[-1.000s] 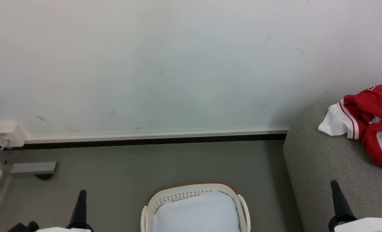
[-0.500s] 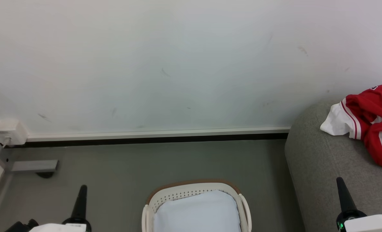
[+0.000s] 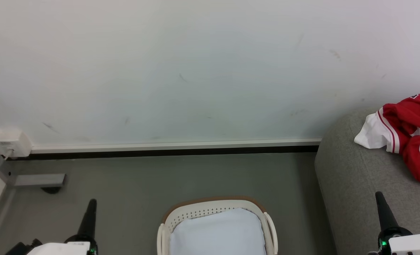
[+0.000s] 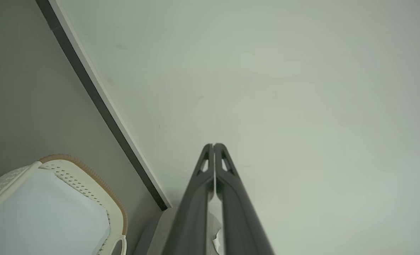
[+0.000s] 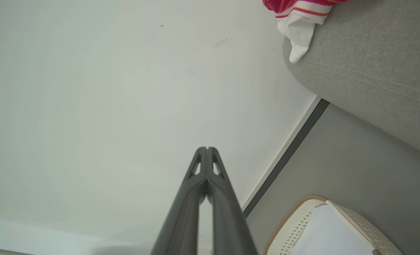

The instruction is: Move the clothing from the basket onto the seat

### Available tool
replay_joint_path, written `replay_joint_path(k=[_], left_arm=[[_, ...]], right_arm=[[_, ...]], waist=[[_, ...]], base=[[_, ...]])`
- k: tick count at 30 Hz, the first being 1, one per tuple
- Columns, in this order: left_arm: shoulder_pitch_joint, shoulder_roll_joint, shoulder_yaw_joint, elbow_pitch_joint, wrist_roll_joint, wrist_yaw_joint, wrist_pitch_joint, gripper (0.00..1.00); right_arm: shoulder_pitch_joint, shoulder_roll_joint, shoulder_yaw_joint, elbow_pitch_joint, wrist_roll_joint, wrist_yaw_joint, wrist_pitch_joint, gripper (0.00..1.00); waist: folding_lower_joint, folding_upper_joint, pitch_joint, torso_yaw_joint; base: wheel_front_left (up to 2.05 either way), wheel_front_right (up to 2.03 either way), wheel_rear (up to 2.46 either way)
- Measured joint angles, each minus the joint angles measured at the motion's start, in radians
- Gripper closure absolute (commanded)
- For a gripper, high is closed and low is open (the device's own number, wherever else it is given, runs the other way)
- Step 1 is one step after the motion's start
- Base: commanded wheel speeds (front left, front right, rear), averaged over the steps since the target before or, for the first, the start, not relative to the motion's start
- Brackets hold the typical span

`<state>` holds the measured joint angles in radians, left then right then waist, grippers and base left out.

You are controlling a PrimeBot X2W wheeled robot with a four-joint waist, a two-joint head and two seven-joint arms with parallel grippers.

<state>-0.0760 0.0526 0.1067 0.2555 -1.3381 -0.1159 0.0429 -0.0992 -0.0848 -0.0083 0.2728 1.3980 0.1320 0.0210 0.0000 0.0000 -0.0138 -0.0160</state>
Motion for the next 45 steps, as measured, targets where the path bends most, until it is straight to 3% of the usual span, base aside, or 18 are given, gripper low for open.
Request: replay_joint_path(k=[31,45], left_arm=[[-0.029,-0.003,0.007,-0.008,-0.230,-0.006,0.062,1.00],[-0.037,-0.004,0.008,-0.010,-0.267,-0.007,0.071,1.00]], right_arm=[[-0.006,0.012,-0.063,-0.017,0.200,0.000,0.058,1.00],[-0.013,0.014,-0.076,-0.020,0.238,0.000,0.069,1.00]], waist=[[0.0000,0.0000,0.011,0.013],[0.0000,0.0000,0.014,0.016]], base=[[0.00,0.00,0.00],[0.00,0.00,0.00]])
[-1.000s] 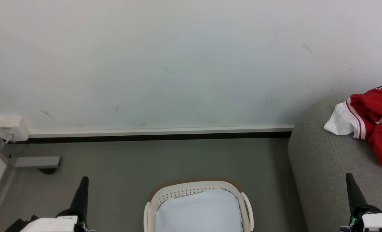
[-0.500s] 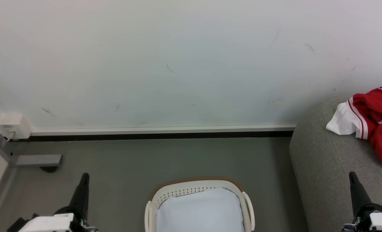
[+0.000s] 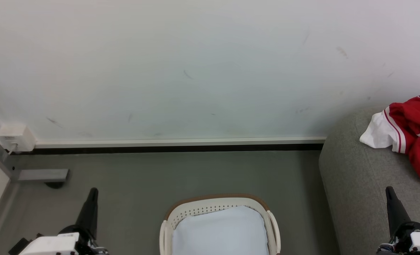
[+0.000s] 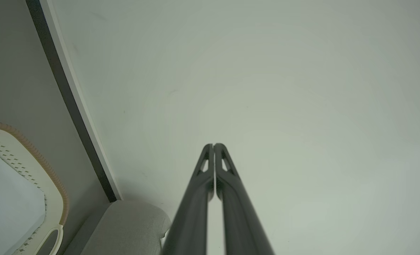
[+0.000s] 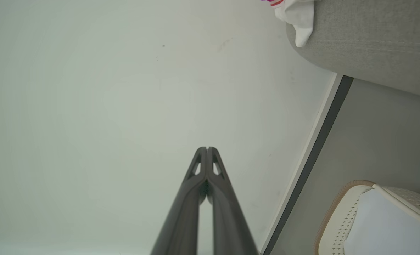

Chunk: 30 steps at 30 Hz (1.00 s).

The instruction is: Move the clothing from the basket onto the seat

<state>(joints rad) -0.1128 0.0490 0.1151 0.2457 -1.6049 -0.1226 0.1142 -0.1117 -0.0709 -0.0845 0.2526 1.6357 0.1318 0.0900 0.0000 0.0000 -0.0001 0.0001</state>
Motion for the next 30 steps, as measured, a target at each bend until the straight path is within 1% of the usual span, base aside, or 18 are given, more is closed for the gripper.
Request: replay_joint_path(k=[30], left_arm=[[0.000,0.000,0.000,0.000,0.000,0.000,0.000,1.00]], right_arm=[[0.000,0.002,-0.003,0.000,0.000,0.000,0.001,1.00]], waist=[[0.0000,0.0000,0.000,0.000]], base=[[0.00,0.00,0.00]])
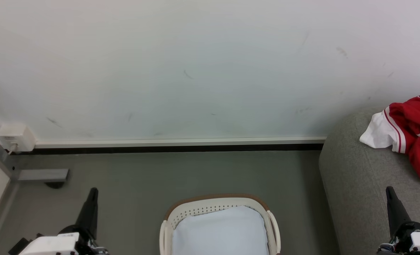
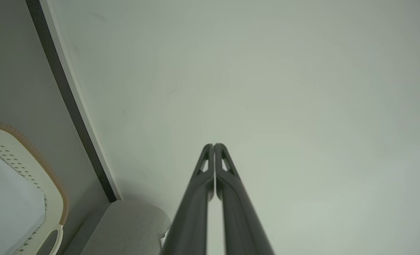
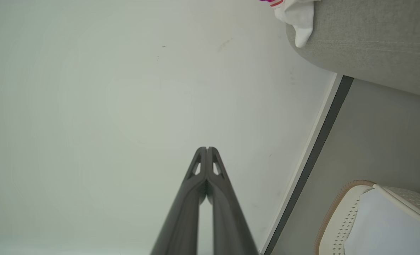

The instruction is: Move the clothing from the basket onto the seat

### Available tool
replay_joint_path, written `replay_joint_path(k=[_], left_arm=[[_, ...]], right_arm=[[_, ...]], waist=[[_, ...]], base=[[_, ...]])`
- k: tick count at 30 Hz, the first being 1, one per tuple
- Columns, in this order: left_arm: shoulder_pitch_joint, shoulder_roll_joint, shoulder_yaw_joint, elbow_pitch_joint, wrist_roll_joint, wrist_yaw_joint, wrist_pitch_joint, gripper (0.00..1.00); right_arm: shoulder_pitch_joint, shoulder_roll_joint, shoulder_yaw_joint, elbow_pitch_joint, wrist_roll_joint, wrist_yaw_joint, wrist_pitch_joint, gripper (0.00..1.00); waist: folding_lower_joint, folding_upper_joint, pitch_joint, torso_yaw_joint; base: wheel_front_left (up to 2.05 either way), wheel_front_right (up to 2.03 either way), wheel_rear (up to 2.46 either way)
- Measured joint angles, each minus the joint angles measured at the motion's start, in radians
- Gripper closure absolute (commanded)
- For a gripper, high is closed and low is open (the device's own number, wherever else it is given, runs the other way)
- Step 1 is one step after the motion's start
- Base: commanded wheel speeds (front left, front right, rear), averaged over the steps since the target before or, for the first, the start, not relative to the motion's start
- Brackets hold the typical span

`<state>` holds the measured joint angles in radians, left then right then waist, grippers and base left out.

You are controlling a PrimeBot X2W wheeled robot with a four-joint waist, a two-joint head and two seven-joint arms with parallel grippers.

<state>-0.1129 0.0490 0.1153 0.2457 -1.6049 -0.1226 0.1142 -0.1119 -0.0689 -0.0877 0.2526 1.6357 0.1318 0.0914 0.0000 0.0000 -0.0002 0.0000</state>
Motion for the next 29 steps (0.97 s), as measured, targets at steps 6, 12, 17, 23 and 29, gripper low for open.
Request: replay_joint_path(k=[6,12,17,23,29], left_arm=[[0.000,0.000,0.000,0.000,0.000,0.000,0.000,1.00],[0.000,0.000,0.000,0.000,0.000,0.000,0.000,1.00],[0.000,0.000,0.000,0.000,0.000,0.000,0.000,1.00],[0.000,0.000,0.000,0.000,0.000,0.000,0.000,1.00],[0.000,0.000,0.000,0.000,0.000,0.000,0.000,1.00]], right_arm=[[0.000,0.000,-0.001,0.000,0.000,0.000,0.000,1.00],[0.000,0.001,-0.001,0.000,0.000,0.000,0.002,1.00],[0.000,0.001,-0.002,0.000,0.000,0.000,0.002,1.00],[0.000,0.001,-0.002,0.000,0.000,0.000,0.002,1.00],[0.000,0.001,-0.002,0.000,0.000,0.000,0.004,1.00]], waist=[[0.0000,0.0000,0.000,0.000],[0.0000,0.0000,0.000,0.000],[0.0000,0.0000,0.000,0.000],[0.0000,0.0000,0.000,0.000],[-0.0001,0.0000,0.000,0.000]], base=[[0.00,0.00,0.00],[0.00,0.00,0.00],[0.00,0.00,0.00],[0.00,0.00,0.00],[0.00,0.00,0.00]])
